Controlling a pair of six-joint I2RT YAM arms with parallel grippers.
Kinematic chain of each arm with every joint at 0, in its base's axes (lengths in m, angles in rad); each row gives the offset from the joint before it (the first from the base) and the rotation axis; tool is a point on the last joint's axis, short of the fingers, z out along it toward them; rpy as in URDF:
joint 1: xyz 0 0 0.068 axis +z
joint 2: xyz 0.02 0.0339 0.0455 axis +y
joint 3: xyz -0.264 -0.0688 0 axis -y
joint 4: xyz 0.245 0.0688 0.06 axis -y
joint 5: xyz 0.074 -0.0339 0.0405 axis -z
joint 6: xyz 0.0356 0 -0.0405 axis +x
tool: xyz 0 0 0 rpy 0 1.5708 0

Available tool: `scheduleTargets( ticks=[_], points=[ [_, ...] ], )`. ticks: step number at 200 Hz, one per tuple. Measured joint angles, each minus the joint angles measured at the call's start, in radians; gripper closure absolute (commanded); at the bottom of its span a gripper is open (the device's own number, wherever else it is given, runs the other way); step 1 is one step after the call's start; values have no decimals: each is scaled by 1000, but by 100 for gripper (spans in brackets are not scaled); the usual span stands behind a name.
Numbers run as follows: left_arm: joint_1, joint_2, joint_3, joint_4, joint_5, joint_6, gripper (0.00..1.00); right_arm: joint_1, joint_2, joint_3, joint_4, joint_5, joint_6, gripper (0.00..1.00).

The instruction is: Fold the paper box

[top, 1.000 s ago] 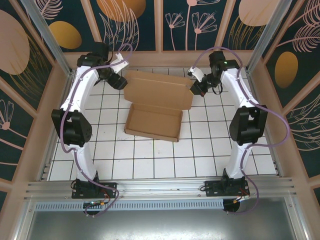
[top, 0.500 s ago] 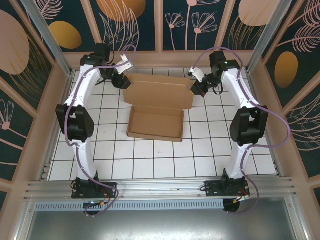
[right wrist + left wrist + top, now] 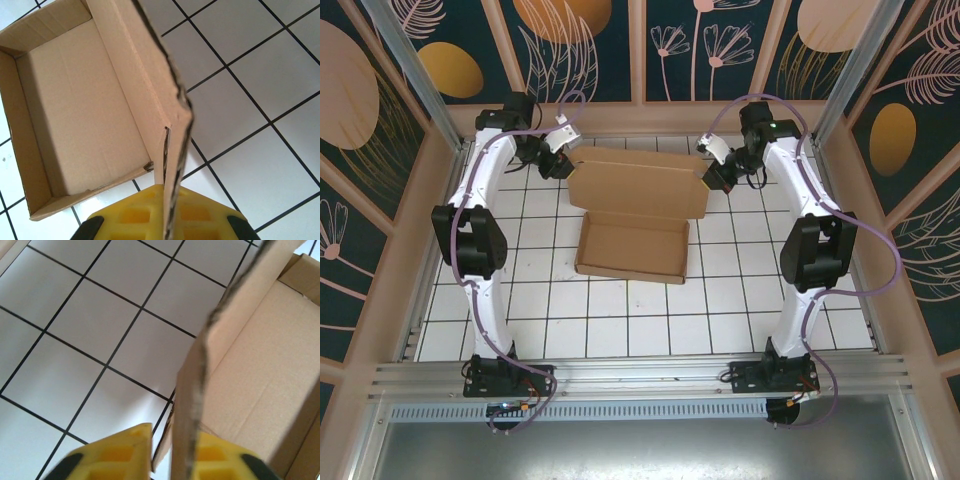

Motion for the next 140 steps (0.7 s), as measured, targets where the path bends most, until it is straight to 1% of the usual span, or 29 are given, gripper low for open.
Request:
scheduleTargets(
  ticks=[21,54,73,77,85,94,130,136,140],
  points=[
    [0,0,0,-7,14,15,80,0,0,0,0,0,0,100],
    [0,1,0,-34,37,51,80,0,0,0,0,0,0,100],
    [0,3,0,-47,35,63,87,0,0,0,0,0,2,100],
    [0,4,0,-47,35,69,90,0,0,0,0,0,3,100],
    [0,5,0,-49,36,73,92,0,0,0,0,0,3,100],
    [0,5,0,-50,39,77,100,0,0,0,1,0,4,100],
    [0,5,0,-51,42,86,100,0,0,0,3,0,16,100],
    [0,5,0,-51,42,87,100,0,0,0,5,0,19,97],
    [0,5,0,-51,43,89,100,0,0,0,7,0,20,93]
  ],
)
